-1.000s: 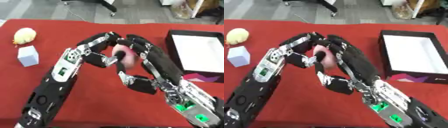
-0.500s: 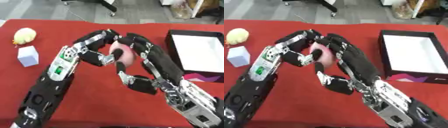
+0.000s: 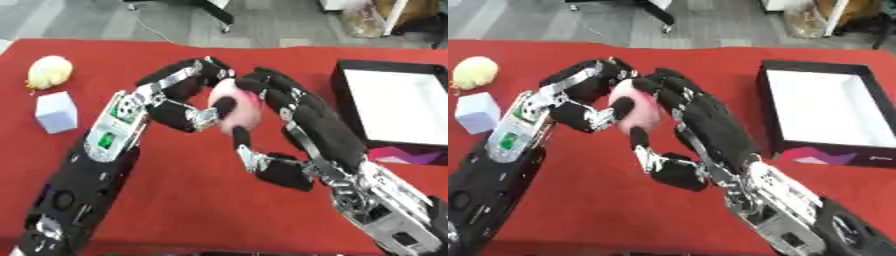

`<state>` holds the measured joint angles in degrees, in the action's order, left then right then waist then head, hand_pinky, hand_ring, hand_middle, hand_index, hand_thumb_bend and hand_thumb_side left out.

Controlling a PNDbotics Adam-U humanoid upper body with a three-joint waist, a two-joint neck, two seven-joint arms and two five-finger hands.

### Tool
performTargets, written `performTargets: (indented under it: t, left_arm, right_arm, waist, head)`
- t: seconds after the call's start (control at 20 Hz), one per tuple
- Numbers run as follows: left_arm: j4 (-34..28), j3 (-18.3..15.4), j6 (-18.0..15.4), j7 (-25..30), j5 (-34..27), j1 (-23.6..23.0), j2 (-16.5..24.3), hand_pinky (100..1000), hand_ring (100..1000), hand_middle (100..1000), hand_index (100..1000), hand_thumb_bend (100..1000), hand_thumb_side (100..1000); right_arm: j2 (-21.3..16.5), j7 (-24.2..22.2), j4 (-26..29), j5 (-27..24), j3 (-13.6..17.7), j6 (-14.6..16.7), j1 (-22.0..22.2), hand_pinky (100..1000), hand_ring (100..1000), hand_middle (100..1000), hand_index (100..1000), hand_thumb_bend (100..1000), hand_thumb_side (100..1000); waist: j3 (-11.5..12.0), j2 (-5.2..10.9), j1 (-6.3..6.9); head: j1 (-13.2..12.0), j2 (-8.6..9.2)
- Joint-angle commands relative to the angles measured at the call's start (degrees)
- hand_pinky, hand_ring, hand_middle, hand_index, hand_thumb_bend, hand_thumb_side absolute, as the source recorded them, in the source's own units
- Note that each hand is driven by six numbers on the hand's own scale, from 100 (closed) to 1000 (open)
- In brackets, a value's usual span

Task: Pick up the objects with one hand, pass them to the other hand, and then place them into the box on the other side of the table.

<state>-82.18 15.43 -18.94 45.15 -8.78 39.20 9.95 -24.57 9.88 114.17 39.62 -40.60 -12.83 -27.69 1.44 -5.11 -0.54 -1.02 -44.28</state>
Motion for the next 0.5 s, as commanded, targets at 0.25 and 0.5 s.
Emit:
performTargets:
  t: [0.25,0.5]
  left_arm:
    - [-2.8,-0.5,-5.6,6.8,-2.0,0.6,1.2,665,494,413,523,100,331]
    - [-3.5,-0.3,-4.9,6.8,-2.9,0.8,1.2,665,494,413,525,100,333]
  right_arm:
    - [-0.5,-1.2,0.4,1.1,0.5,-0.1,-0.1,650,949,847,911,100,200]
    - [-0.4,-2.4,0.4,1.6,0.4,-0.3,-0.1,638,941,834,907,100,100]
  waist:
    - [0.0,0.68,0.0]
    - [0.0,0.69,0.01]
  head:
    - [0.2,0.16]
    - [0.3,0.16]
